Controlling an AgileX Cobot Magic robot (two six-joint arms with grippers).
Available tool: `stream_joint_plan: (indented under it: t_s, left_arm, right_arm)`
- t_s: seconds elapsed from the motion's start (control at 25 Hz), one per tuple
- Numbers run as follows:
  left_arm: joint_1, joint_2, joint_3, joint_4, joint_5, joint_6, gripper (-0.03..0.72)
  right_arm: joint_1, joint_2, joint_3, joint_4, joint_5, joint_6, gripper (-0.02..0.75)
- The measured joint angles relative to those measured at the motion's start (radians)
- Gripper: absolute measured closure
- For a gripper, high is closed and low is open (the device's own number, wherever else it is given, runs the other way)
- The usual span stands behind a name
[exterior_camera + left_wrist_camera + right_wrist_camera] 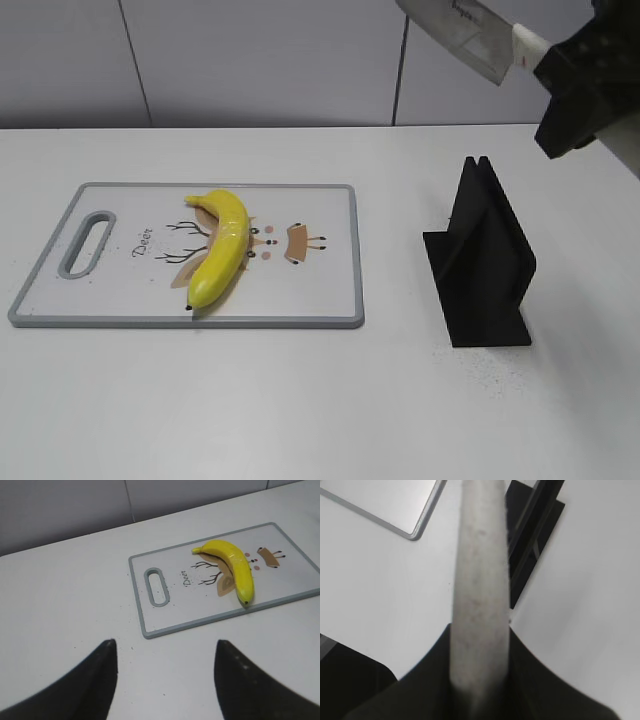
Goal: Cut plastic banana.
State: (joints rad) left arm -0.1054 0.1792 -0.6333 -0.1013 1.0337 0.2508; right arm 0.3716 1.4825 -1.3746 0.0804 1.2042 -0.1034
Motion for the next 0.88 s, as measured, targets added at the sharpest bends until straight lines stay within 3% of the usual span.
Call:
stream_joint_plan:
  t_s: [0.4, 0.64, 0.88]
  left_arm:
    - [-0.064, 0.407, -0.163, 0.0, -0.129, 0.111, 0.099]
    - [-0.094, 0.628, -0.332, -0.011, -0.179, 0.223, 0.099]
    - [-0.095, 0.845, -0.511, -0.17, -0.175, 0.403, 0.099]
  right_arm:
    - [0.0, 0.088, -0.114, 0.0, 0.0, -0.179, 0.554]
    - [0.0, 0.154, -0.147, 0.016, 0.0, -0.268, 0.554]
    - [0.007, 0.228, -0.178, 0.102, -0.001, -0.365, 0.554]
